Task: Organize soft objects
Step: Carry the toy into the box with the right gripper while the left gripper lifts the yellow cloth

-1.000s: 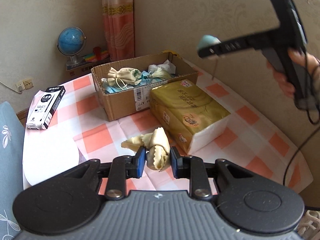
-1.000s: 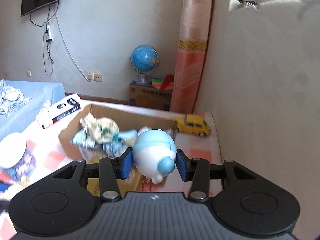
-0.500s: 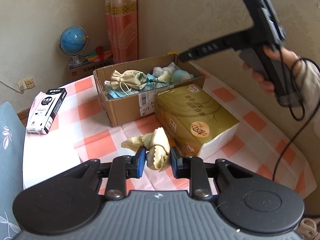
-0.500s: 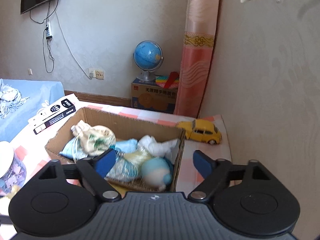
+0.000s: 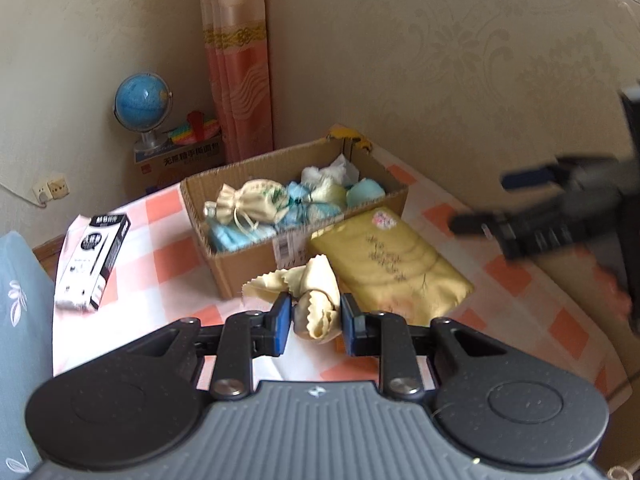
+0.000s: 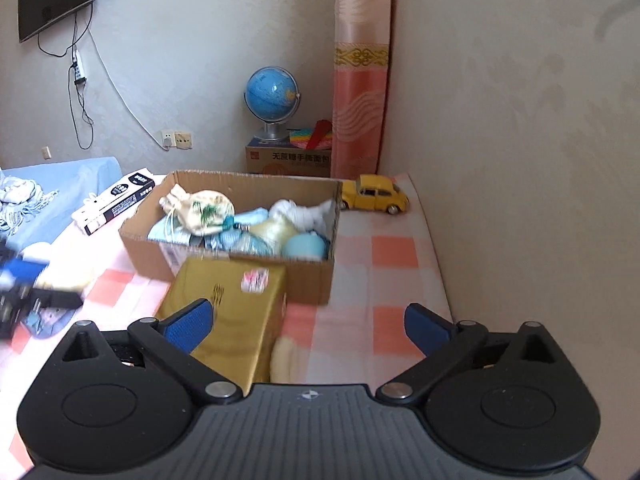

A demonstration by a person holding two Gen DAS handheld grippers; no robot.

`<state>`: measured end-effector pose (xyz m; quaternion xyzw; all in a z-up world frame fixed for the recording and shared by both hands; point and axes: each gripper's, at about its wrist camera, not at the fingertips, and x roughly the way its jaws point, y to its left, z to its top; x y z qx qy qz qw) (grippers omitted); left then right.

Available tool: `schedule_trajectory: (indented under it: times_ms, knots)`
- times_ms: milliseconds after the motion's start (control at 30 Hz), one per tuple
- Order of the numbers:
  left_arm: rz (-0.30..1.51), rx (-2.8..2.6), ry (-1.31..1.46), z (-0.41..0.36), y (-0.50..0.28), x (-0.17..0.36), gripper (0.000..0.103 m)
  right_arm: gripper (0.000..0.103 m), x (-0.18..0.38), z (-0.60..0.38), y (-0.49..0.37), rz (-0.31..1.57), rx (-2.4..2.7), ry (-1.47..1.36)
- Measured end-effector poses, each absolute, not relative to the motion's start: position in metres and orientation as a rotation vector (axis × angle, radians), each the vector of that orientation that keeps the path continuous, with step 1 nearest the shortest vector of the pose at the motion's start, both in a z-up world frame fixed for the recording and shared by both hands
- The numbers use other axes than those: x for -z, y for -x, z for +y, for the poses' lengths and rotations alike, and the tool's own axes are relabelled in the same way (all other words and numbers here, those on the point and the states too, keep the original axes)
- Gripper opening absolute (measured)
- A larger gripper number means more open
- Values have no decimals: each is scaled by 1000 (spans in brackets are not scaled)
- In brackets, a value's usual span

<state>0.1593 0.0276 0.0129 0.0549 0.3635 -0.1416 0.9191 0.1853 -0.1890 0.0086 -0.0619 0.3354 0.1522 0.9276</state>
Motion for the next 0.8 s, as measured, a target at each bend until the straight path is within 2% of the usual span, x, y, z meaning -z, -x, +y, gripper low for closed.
schedule_trajectory:
  times_ms: [333, 700, 800]
  knots:
    - [719, 319, -149, -3, -217, -37, 25, 103, 13, -208, -153, 734, -297, 78]
    - [726, 262, -147, -22, -281, -31, 25, 103, 25, -217, -147, 760, -331, 80]
    - [737, 257, -146, -22, -280, -28, 31, 103, 25, -220, -147, 759, -333, 85]
